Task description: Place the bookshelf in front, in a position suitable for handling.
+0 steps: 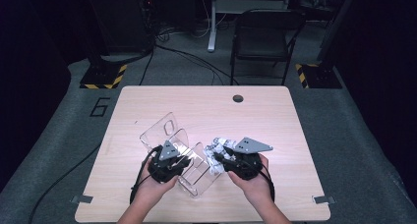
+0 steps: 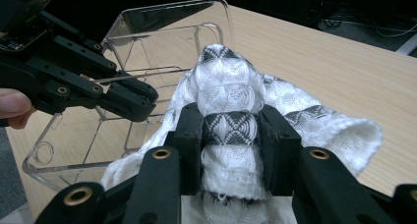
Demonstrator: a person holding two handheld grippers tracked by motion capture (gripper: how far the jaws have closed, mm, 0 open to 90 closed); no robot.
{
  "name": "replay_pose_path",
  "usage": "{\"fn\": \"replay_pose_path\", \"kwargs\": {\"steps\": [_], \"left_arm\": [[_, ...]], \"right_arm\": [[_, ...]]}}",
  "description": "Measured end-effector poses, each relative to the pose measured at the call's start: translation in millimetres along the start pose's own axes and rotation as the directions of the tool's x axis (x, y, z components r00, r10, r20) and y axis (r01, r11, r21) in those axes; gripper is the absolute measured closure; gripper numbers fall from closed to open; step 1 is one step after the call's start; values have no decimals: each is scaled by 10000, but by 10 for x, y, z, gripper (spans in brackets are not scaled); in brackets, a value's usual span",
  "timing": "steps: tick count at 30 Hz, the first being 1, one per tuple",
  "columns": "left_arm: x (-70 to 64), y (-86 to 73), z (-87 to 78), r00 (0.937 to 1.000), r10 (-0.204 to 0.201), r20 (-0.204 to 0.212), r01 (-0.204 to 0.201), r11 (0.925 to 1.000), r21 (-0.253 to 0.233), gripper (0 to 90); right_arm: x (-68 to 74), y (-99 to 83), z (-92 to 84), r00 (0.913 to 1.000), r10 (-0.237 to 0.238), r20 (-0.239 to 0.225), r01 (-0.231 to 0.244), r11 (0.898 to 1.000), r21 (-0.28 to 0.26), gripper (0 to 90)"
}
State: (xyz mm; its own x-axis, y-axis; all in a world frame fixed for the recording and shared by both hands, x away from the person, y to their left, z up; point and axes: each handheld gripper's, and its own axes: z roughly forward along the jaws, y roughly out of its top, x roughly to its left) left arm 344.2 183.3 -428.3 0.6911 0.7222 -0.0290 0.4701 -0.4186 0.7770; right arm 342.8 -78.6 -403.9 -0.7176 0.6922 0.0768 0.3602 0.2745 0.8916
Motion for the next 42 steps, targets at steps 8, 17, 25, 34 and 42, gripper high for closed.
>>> {"fn": "replay_pose_path", "kwargs": {"steps": [8,17,25,34,42], "left_arm": [[6,5,0,10000,58,18,-58,10000,38,781],[10,1,0,10000,53,75,-53,10000,-35,782],[13,2,-1,9999,64,113,-64,10000,-3,782],[8,5,1,10000,-3,99,3,10000,8,784],[8,6,1,9999,-40,141,40,10000,26,783]], "right_arm": [[11,-17,-4,10000,-42,81,44,9999,-139,655],[98,-24,-11,9999,-164,14,164,9998,-135,651],[382,-55,10,9955,-457,-826,457,9990,-30,652],[661,-84,28,9842,-959,-1487,975,9952,37,656],[647,-101,30,9831,-913,-1587,909,9958,-95,657]]}}
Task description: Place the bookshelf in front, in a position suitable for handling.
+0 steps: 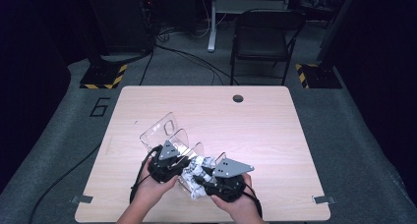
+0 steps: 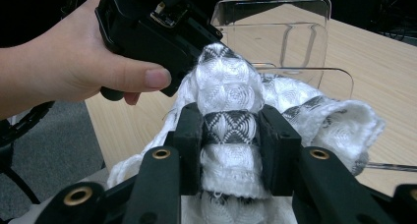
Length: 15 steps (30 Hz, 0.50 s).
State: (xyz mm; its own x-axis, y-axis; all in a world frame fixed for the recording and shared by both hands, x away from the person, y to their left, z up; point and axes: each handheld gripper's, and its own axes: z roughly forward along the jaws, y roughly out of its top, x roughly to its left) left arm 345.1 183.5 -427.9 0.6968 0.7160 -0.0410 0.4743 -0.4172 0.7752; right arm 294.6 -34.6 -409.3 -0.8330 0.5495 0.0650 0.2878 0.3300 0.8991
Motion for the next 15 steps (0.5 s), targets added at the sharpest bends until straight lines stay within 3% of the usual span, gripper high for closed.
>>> {"fn": "replay_pose_path", "kwargs": {"steps": [10,15], "left_arm": [[3,2,0,10000,24,-10,-24,10000,15,782],[7,2,-4,9999,104,-13,-103,9999,67,782]], "right_arm": [[-81,56,20,9997,65,-228,-56,9993,383,657],[-193,86,30,9998,198,16,-199,9987,472,655]]}}
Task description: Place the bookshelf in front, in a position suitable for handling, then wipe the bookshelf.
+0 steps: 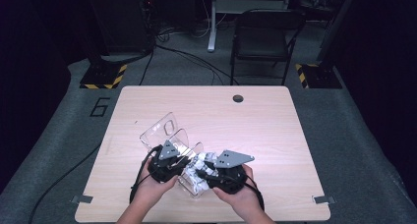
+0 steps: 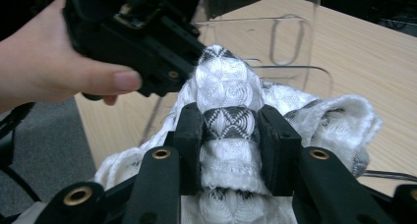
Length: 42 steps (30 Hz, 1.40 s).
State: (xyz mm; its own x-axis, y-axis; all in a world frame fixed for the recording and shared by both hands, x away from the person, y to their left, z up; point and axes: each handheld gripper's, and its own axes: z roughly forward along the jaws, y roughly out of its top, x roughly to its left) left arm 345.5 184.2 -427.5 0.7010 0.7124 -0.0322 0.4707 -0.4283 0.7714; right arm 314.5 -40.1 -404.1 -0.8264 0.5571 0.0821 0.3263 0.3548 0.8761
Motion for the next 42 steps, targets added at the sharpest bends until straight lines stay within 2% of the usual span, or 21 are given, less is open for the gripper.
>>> {"fn": "replay_pose_path", "kwargs": {"steps": [9,14,20,25,29,33,38,42], "left_arm": [[-2,4,2,10000,-40,22,40,10000,13,783],[0,5,2,10000,-29,34,29,10000,26,783],[6,2,1,10000,14,62,-14,10000,7,783],[3,4,3,10000,-25,64,25,10000,6,783],[2,2,3,10000,-32,54,32,10000,-18,783],[4,-1,3,10000,-1,40,1,10000,-41,787],[6,-1,1,10000,12,50,-12,10000,-23,788],[4,-1,0,10000,8,42,-8,10000,-14,788]], "right_arm": [[-306,1,-32,9967,526,615,-510,9984,-261,658],[-406,0,-53,9938,753,813,-728,9968,-330,658],[-491,1,-45,9928,818,870,-786,9961,-397,657],[-597,-16,-27,9876,1302,876,-1262,9908,-495,655],[-667,-33,-21,9830,1695,701,-1655,9844,-590,655],[-698,-45,-21,9813,1818,630,-1775,9818,-673,654],[-642,-23,-17,9846,1396,1050,-1343,9893,-564,658],[-605,-38,-8,9832,1457,1097,-1388,9880,-676,658]]}}
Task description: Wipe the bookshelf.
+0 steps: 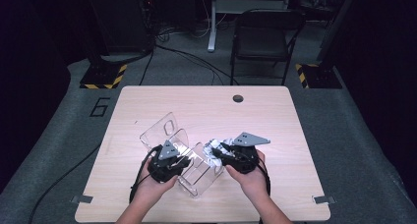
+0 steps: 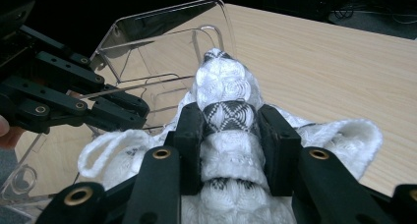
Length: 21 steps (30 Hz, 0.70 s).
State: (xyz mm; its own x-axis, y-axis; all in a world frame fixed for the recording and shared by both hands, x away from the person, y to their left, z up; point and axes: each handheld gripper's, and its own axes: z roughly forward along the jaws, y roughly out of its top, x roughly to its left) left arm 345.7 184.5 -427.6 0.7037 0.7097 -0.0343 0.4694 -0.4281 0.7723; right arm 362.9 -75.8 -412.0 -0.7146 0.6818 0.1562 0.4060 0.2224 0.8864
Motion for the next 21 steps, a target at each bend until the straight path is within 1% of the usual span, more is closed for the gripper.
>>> {"fn": "replay_pose_path", "kwargs": {"steps": [3,6,7,8,9,10,11,12,13,15,16,18,19,20,21], "left_arm": [[-6,-5,-5,10000,32,-17,-32,10000,46,793],[-12,-10,-9,9996,231,-187,-230,9997,57,797],[-12,-9,-13,9993,297,-234,-294,9995,120,801],[-20,-11,-4,9992,241,-320,-241,9997,30,802],[-22,-9,-5,9993,215,-318,-212,9997,79,804],[-18,-7,-11,9993,234,-275,-229,9996,157,808],[-15,-13,-7,9989,286,-364,-285,9996,29,815],[-8,-18,-14,9994,246,-224,-246,9997,15,824],[-8,-22,-11,9995,220,-225,-221,9997,-67,826],[-13,-22,-9,9996,150,-237,-153,9998,-106,827],[-12,-23,-9,9996,155,-230,-157,9998,-118,827],[-8,-23,-12,9995,226,-220,-227,9997,-78,827],[-9,-25,-11,9995,211,-214,-213,9997,-111,828],[-7,-28,-12,9996,221,-199,-224,9997,-141,828],[-2,-30,-15,9995,269,-171,-272,9995,-156,829]], "right_arm": [[49,-18,-20,10000,-47,32,47,10000,-85,657],[144,-35,-51,9991,-412,-2,412,9991,8,655],[185,-43,-55,9987,-509,13,509,9987,-56,656],[221,-51,-57,9980,-600,-219,599,9982,-61,656],[271,-61,-56,9974,-561,-458,561,9984,-11,657],[328,-71,-46,9955,-622,-717,624,9980,12,657],[396,-81,-34,9931,-760,-896,766,9971,39,657],[470,-89,-23,9900,-935,-1057,952,9954,116,657],[542,-98,-8,9872,-1066,-1185,1085,9940,96,656],[639,-109,6,9830,-1342,-1254,1367,9906,113,656],[660,-109,7,9824,-1449,-1183,1474,9890,131,655],[640,-107,8,9823,-1387,-1256,1414,9899,123,654],[592,-108,-6,9855,-1290,-1102,1303,9915,48,653],[592,-108,-6,9855,-1290,-1102,1303,9915,48,653],[527,-107,-28,9883,-1252,-867,1257,9921,1,654]]}}
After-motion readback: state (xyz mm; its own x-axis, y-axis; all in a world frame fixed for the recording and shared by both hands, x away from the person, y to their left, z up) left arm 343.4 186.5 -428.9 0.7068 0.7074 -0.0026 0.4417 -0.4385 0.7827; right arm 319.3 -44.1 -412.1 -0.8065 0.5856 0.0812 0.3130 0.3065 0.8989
